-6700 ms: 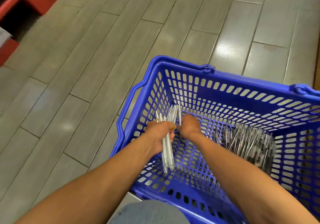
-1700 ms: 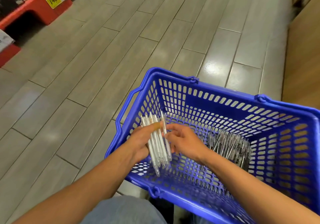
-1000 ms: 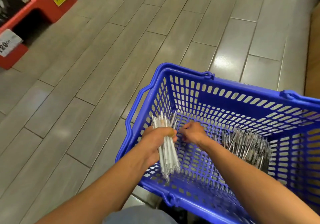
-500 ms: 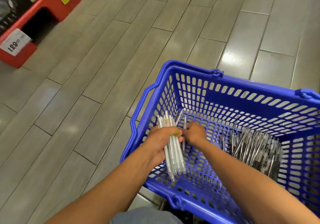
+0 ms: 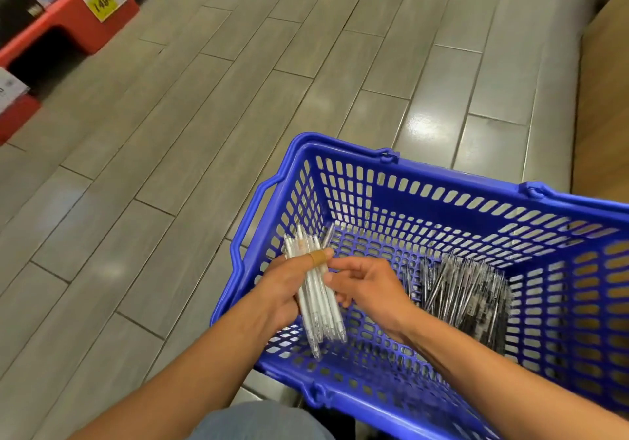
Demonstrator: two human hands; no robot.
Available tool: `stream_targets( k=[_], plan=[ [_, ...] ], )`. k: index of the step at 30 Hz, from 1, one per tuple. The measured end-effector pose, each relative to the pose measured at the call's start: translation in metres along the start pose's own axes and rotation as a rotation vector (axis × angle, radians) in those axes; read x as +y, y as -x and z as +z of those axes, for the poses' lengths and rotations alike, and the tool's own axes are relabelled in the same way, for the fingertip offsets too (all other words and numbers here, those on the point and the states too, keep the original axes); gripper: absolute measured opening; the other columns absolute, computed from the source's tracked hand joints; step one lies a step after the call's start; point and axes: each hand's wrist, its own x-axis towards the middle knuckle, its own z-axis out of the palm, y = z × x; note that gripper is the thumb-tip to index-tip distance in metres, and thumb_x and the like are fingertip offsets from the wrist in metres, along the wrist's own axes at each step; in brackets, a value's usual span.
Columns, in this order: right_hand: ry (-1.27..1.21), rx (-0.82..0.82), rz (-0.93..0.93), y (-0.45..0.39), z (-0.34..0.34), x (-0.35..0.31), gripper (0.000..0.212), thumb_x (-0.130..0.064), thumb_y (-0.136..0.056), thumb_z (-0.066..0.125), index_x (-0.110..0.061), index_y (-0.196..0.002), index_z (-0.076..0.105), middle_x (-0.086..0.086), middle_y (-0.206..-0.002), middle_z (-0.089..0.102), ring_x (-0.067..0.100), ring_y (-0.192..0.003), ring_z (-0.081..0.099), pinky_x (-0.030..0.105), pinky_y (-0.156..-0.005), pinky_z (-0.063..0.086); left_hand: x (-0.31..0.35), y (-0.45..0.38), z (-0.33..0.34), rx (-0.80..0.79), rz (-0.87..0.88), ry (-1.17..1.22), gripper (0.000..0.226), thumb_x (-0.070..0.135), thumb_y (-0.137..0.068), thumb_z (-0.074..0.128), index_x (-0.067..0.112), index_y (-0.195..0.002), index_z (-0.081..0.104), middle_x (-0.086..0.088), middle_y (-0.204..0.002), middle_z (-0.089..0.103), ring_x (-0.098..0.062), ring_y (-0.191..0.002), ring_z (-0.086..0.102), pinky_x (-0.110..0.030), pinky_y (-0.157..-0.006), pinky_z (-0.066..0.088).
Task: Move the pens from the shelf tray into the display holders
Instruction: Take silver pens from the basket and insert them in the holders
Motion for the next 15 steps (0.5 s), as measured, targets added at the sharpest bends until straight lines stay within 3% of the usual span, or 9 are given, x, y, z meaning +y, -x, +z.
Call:
stream_targets(
  k=[3, 7, 11, 13, 15],
  plan=[
    [0.024, -0.014, -0.051, -0.004, 0.000, 0.000, 0.020, -0.019, -0.075, 0.080, -0.010, -0.091, 0.074, -0.002, -0.063, 0.068, 0.007, -0.055, 0.060, 0.019, -0.056, 0.051, 0.000, -0.002, -0.001, -0.001, 0.026, -0.016, 0.040, 0.013, -0.078, 0.078, -0.002, -0.114, 0.067, -0.025, -0.105, 0.072, -0.038, -0.089, 0.072, -0.043, -0.072, 0.058],
    [-0.010, -0.167, 0.051, -0.038, -0.033, 0.005, 0.024, -0.034, -0.071, 0.076, -0.016, -0.087, 0.077, 0.005, -0.081, 0.073, 0.010, -0.061, 0.061, 0.021, -0.060, 0.051, -0.001, -0.005, -0.002, 0.067, 0.063, -0.087, 0.031, 0.002, -0.080, 0.071, -0.005, -0.111, 0.067, -0.013, -0.073, 0.069, -0.023, -0.062, 0.067, -0.033, -0.059, 0.056],
    [0.052, 0.180, 0.158, -0.109, -0.051, 0.034, 0.015, -0.013, -0.092, 0.064, -0.004, -0.103, 0.069, 0.011, -0.087, 0.070, 0.015, -0.066, 0.062, 0.027, -0.060, 0.054, 0.000, -0.007, -0.003, 0.041, 0.051, -0.091, 0.029, 0.001, -0.081, 0.069, -0.002, -0.110, 0.064, -0.008, -0.065, 0.063, -0.020, -0.058, 0.062, -0.037, -0.065, 0.056],
    [0.300, 0.319, 0.178, -0.140, -0.035, 0.051, 0.016, -0.014, -0.093, 0.061, -0.001, -0.085, 0.068, 0.013, -0.077, 0.068, 0.020, -0.063, 0.060, 0.038, -0.061, 0.057, -0.001, -0.007, -0.002, 0.029, 0.049, -0.084, 0.028, 0.001, -0.081, 0.068, -0.002, -0.109, 0.064, -0.008, -0.066, 0.062, -0.020, -0.059, 0.061, -0.037, -0.066, 0.054],
    [0.527, 0.348, 0.197, -0.162, -0.014, 0.059, 0.024, -0.026, -0.093, 0.065, -0.007, -0.078, 0.061, 0.008, -0.072, 0.060, 0.021, -0.065, 0.054, 0.032, -0.055, 0.046, -0.003, -0.005, -0.001, 0.024, 0.039, -0.070, 0.027, 0.001, -0.080, 0.068, 0.000, -0.108, 0.065, -0.009, -0.067, 0.061, -0.020, -0.059, 0.060, -0.034, -0.063, 0.053]
  ],
)
